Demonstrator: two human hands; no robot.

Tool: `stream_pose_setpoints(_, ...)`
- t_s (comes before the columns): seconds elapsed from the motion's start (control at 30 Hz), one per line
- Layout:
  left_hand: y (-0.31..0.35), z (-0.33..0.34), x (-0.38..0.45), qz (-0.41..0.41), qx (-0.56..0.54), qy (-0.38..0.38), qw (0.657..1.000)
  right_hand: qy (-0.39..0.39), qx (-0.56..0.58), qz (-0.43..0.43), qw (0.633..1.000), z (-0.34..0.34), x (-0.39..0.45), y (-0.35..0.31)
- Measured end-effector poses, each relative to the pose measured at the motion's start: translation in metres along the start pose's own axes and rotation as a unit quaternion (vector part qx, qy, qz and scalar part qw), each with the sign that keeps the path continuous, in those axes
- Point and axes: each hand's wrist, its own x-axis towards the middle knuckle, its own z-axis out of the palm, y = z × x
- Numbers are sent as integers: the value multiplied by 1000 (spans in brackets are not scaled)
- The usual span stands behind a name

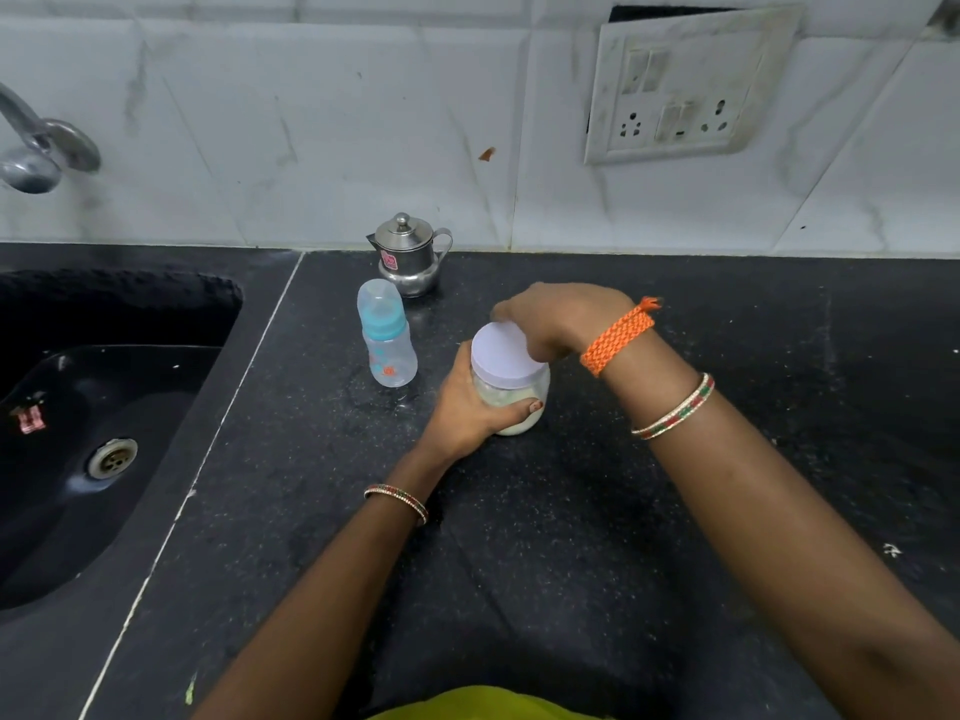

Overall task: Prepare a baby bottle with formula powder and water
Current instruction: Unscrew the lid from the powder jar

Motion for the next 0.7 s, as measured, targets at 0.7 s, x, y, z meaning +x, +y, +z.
stream_pose_setpoints(0.7, -1, 2, 2, 0, -15, -1, 1000, -62, 20, -80, 995, 1, 1, 7)
